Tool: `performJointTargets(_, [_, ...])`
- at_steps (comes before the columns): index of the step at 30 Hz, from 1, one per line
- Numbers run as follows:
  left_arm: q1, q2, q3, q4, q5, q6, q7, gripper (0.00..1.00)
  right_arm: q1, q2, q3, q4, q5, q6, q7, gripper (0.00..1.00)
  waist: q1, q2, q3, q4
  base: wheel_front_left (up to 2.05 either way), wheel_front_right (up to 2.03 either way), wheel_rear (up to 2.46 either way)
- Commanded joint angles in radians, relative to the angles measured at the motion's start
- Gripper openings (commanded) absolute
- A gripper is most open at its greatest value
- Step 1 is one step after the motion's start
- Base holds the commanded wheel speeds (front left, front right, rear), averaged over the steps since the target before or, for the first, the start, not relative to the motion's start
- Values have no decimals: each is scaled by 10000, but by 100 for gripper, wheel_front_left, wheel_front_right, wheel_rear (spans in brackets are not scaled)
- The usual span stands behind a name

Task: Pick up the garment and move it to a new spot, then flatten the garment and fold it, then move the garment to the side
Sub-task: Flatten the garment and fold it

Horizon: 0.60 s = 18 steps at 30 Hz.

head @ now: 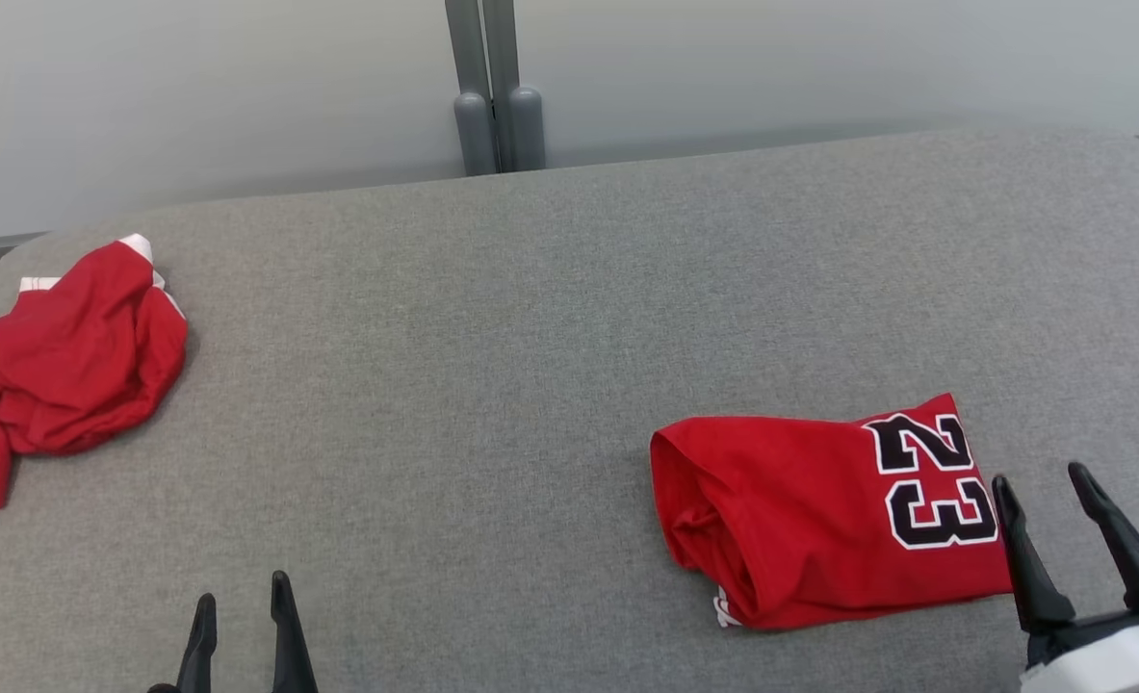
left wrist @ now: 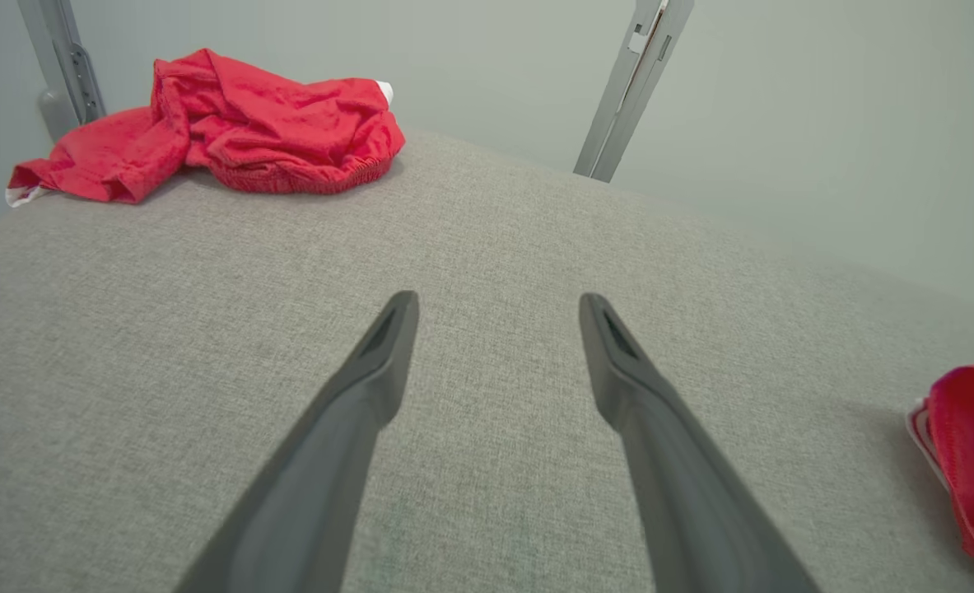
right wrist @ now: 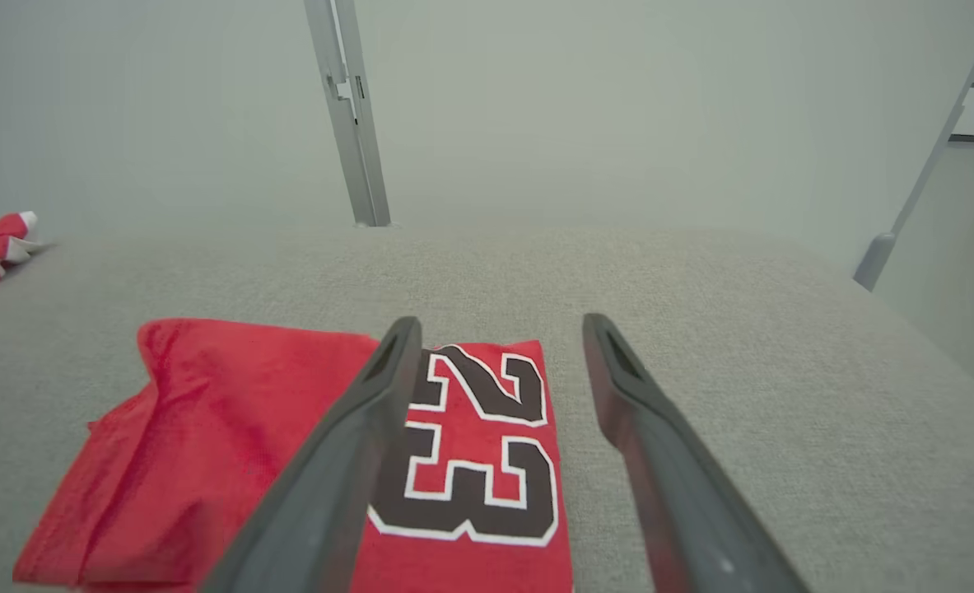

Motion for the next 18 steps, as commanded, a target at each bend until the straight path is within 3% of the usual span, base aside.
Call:
performJointTargets(1, [282, 30, 108, -46, 275, -108, -25, 100, 190, -27, -149, 160, -458, 4, -85, 100, 0, 0, -317, -31, 0, 0, 0])
performJointTargets(8, [642, 30, 439, -266, 847, -470, -27, 100, 871, 837, -1314, 361, -1161, 1, -91, 100, 0, 0, -793, 51, 0, 0, 0])
performJointTargets(16, [797, 32, 668, -283, 957, -681, -27, 100, 695, 1491, -1323, 15, -1332, 1, -93, 100, 0, 0, -1052, 23, 0, 0, 0])
performJointTargets(17, [817, 32, 688, -292, 997, -698, -27, 100, 723, 1563, -1325, -33, -1392, 1, -93, 93, 0, 0, -1070, 24, 0, 0, 0])
performJointTargets(18, [821, 32, 713, -310, 988, -693, -27, 100, 702, 1617, -1308, -69, -1483, 1, -91, 37, 0, 0, -1075, 31, 0, 0, 0])
